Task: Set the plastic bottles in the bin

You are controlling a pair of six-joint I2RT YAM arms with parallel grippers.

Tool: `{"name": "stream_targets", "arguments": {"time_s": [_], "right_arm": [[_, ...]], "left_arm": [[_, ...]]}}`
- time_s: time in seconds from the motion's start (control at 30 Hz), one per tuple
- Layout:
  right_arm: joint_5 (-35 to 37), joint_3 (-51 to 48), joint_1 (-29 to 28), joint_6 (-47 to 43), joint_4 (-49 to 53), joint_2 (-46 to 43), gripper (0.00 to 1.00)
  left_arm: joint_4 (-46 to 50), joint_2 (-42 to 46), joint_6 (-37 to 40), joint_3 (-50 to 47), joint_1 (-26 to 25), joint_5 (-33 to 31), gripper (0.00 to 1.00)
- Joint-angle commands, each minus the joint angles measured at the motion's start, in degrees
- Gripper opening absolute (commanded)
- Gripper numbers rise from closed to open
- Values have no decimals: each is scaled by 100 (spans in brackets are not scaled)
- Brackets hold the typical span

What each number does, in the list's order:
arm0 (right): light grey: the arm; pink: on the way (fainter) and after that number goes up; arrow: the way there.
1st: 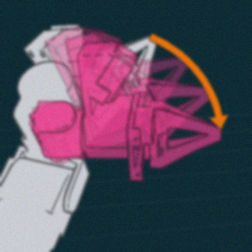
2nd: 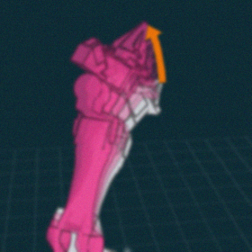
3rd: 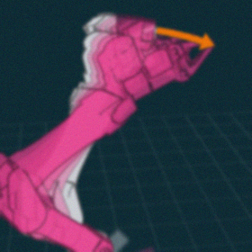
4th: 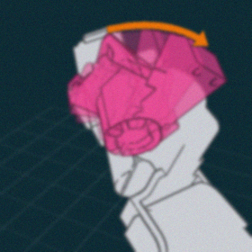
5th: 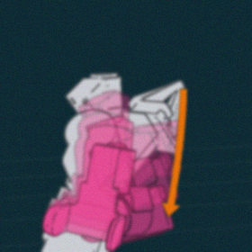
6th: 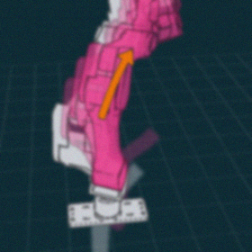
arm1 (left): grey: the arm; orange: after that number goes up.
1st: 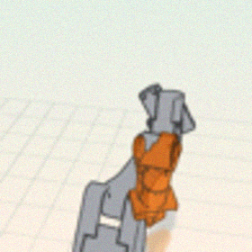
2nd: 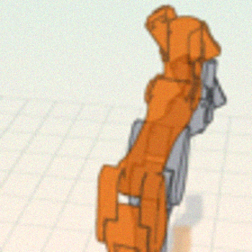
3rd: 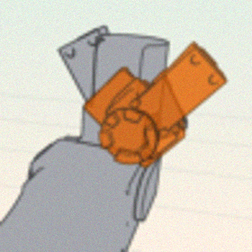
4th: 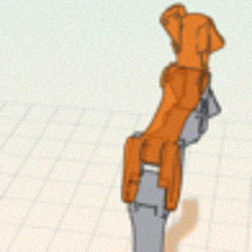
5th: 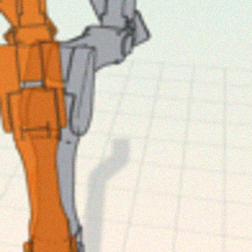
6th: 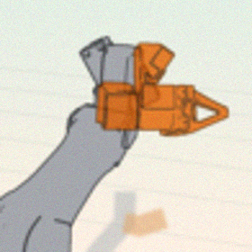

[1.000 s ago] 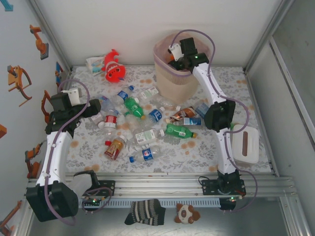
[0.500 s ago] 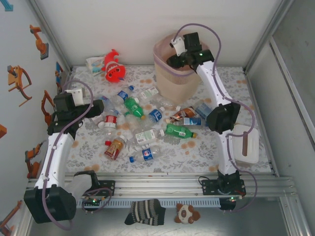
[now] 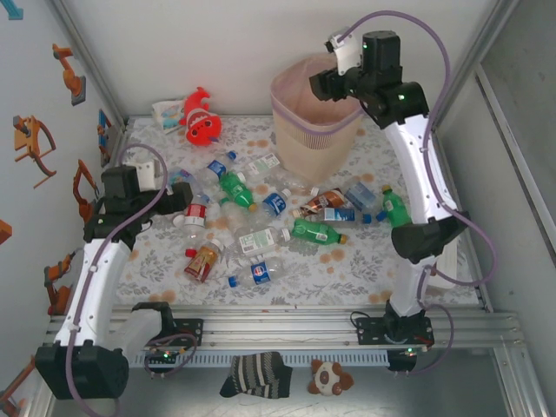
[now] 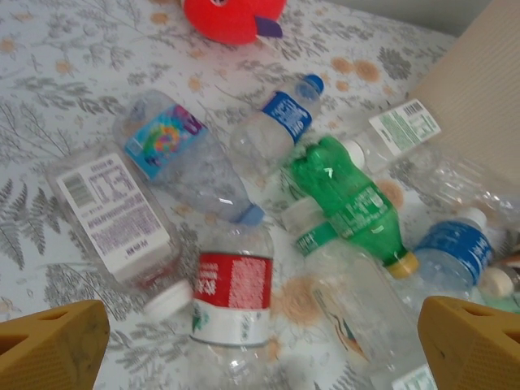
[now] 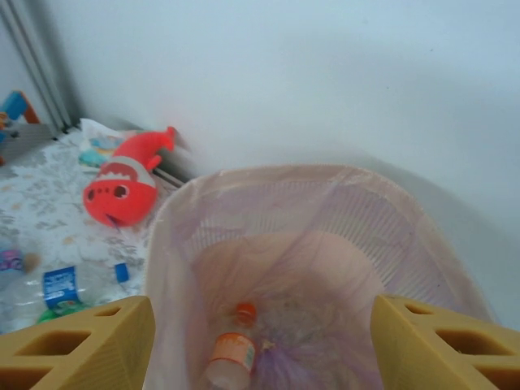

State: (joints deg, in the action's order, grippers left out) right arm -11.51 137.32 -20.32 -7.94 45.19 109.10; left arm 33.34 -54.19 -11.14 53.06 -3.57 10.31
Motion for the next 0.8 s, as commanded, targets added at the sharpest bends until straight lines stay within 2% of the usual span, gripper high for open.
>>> {"name": "stream_targets", "arguments": {"time_s": [0.0, 0.13, 0.23, 0.33, 0.43, 0.57, 0.77], "right_arm": [[-356, -448, 17, 333, -136, -327, 68], [-650, -1258, -10, 578, -408, -867, 66], [-826, -1952, -25, 734, -685, -1290, 65], [-961, -2465, -35, 832, -832, -1636, 65], [-1079, -2911, -34, 934, -1007, -1935, 64], [-1132, -3351, -35, 1019, -1134, -2226, 64], [-1267, -3709, -42, 1122, -1187, -2444, 64]], "left_arm": [[940, 293, -504, 89, -215, 30, 94], [1468, 557, -964, -176, -695, -267, 90], [1625, 779, -1496, -490, -1254, -650, 88], [1816, 734, -1981, -440, -2107, -1506, 87], [1812, 528, -2570, -558, -2429, -1655, 87], [1615, 281, -3030, -954, -2917, -2178, 87], [1002, -319, -3012, -1413, -3079, -2084, 88]]}}
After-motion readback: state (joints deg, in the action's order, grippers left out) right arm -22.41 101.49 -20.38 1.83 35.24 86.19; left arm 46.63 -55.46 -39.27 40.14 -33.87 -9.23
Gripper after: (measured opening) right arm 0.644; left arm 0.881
